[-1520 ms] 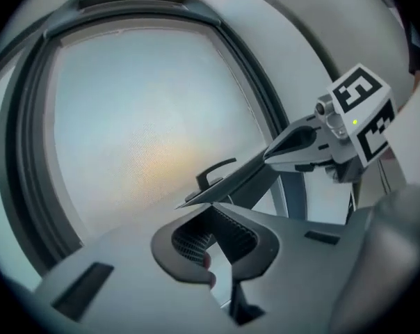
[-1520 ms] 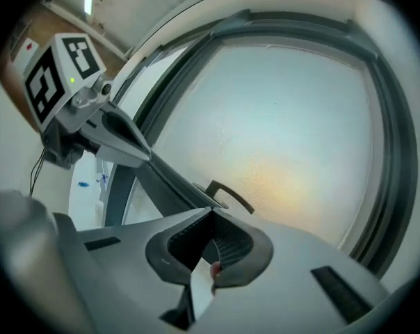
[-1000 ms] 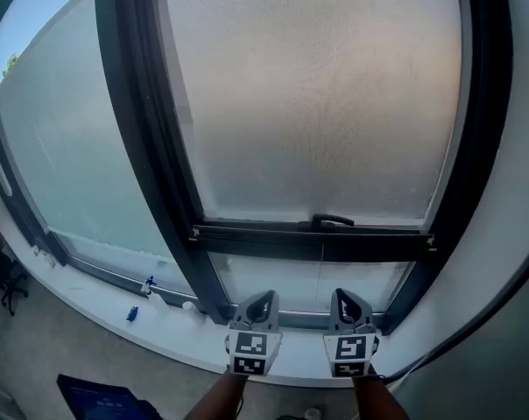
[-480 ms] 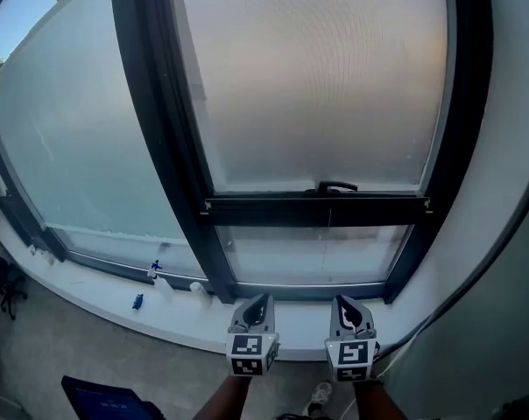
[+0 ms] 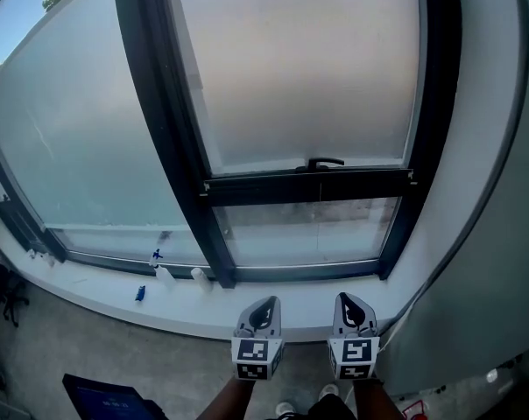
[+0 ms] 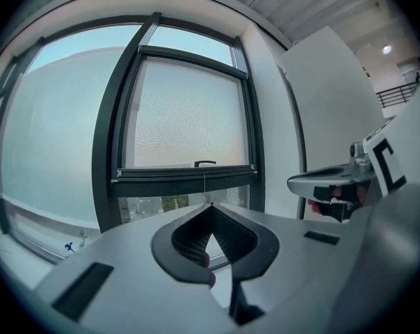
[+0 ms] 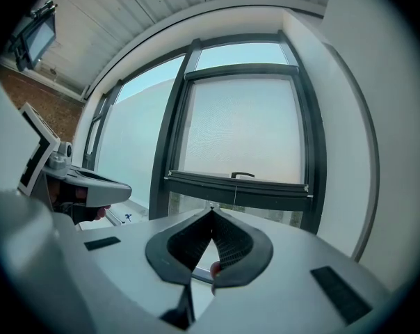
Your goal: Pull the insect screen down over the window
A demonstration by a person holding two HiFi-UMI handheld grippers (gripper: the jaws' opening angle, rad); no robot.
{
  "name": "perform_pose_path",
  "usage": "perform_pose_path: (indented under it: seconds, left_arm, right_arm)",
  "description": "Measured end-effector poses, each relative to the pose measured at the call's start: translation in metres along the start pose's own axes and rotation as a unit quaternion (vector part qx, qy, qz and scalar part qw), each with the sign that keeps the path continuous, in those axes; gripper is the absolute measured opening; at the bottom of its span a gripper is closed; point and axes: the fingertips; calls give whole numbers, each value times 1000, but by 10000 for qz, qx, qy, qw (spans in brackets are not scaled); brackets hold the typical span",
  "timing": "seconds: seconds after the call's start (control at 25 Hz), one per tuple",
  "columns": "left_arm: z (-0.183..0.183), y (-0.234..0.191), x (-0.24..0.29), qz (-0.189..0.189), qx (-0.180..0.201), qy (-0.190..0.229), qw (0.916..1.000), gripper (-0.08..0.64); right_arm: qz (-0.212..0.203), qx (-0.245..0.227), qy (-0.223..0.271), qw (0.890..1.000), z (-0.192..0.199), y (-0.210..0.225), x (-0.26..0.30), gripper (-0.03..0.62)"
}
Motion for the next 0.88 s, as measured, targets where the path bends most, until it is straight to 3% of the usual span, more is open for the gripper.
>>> perform_pose_path:
  seconds: [0.52, 0.88]
  left_arm:
    - [-8, 46, -48, -249, -6, 130, 9996, 2]
    - [14, 115, -124, -268, 26, 124, 9996, 2]
  right_arm:
    - [-184, 141, 219, 9995, 2, 8, -61, 5]
    - [-604, 227, 183, 9977, 39, -17, -151, 5]
Point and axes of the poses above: the fingertips, and each gripper's own axes: x forward along the fingers, y to its right, z out of its underside, and after that the axes turned 9 degrees about -z, right-handed
